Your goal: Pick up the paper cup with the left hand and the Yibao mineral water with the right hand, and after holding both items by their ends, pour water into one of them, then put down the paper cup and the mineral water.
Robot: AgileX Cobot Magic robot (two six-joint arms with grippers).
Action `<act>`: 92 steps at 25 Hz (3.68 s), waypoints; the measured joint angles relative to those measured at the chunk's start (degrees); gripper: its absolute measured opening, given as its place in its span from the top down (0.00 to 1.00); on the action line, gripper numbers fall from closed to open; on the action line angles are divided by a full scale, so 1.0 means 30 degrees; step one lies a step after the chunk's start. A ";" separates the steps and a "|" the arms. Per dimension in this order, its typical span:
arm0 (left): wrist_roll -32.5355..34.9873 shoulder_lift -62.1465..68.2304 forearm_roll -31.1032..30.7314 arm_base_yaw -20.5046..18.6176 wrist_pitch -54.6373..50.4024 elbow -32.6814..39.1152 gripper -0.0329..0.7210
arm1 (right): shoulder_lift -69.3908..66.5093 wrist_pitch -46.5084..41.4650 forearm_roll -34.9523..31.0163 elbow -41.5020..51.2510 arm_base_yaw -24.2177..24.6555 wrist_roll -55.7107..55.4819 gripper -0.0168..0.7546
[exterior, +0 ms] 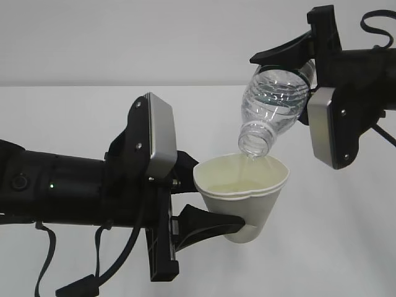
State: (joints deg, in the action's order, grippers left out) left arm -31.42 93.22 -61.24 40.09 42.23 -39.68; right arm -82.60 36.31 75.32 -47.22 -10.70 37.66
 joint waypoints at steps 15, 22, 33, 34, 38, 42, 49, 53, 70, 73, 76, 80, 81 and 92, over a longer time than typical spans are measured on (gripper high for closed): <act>0.0000 0.0000 0.0000 0.0000 0.0000 0.0000 0.47 | 0.0000 0.0000 -0.0106 0.0000 0.0000 0.0392 0.39; 0.0000 0.0000 0.0000 0.0000 0.0000 0.0000 0.48 | 0.0000 0.0000 -0.0106 0.0000 0.0000 0.0426 0.39; 0.0000 0.0000 0.0000 0.0000 -0.0149 0.0000 0.48 | 0.0000 0.0000 -0.0254 0.0000 0.0000 0.0426 0.39; 0.0000 0.0000 0.0000 0.0000 -0.0149 0.0000 0.48 | 0.0000 0.0000 -0.0254 0.0000 0.0000 0.0426 0.39; -0.0067 0.0000 0.0000 0.0000 -0.0149 0.0000 0.48 | 0.0000 0.0000 -0.0283 0.0000 0.0000 0.0453 0.39; -0.0112 0.0000 0.0000 0.0000 -0.0149 0.0000 0.48 | 0.0000 0.0000 -0.0283 0.0000 0.0000 0.0498 0.39; -0.0112 0.0000 -0.0433 0.0000 -0.0149 0.0000 0.48 | 0.0000 0.0000 -0.0328 0.0000 0.0000 0.0498 0.39; -0.0112 0.0000 -0.0574 0.0000 -0.0149 0.0000 0.48 | 0.0000 0.0000 -0.0328 0.0000 0.0000 0.0498 0.39; -0.0112 0.0000 -0.0574 0.0000 -0.0188 0.0000 0.48 | 0.0000 0.0000 -0.0372 0.0000 0.0000 0.0749 0.39; -0.0112 0.0000 -0.0574 0.0000 -0.0219 0.0000 0.48 | 0.0000 0.0000 -0.0384 0.0000 0.0000 0.0788 0.39; -0.0112 0.0000 -0.0574 0.0000 -0.0219 0.0000 0.48 | 0.0000 0.0000 -0.0384 0.0000 0.0000 0.0788 0.39; -0.0112 0.0000 -0.0574 0.0000 -0.0219 0.0000 0.48 | 0.0000 0.0000 -0.0384 0.0000 0.0000 0.0815 0.39; -0.0112 0.0000 -0.0574 0.0000 -0.0219 0.0000 0.48 | 0.0000 0.0000 -0.0384 0.0000 0.0000 0.0815 0.39; -0.0112 0.0000 -0.0574 0.0000 -0.0260 0.0000 0.48 | 0.0000 0.0000 -0.0384 0.0000 0.0000 0.0858 0.39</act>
State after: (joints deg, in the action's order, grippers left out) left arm -31.75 93.22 -62.96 40.09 41.45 -39.68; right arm -82.60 36.31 74.17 -47.22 -10.70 40.23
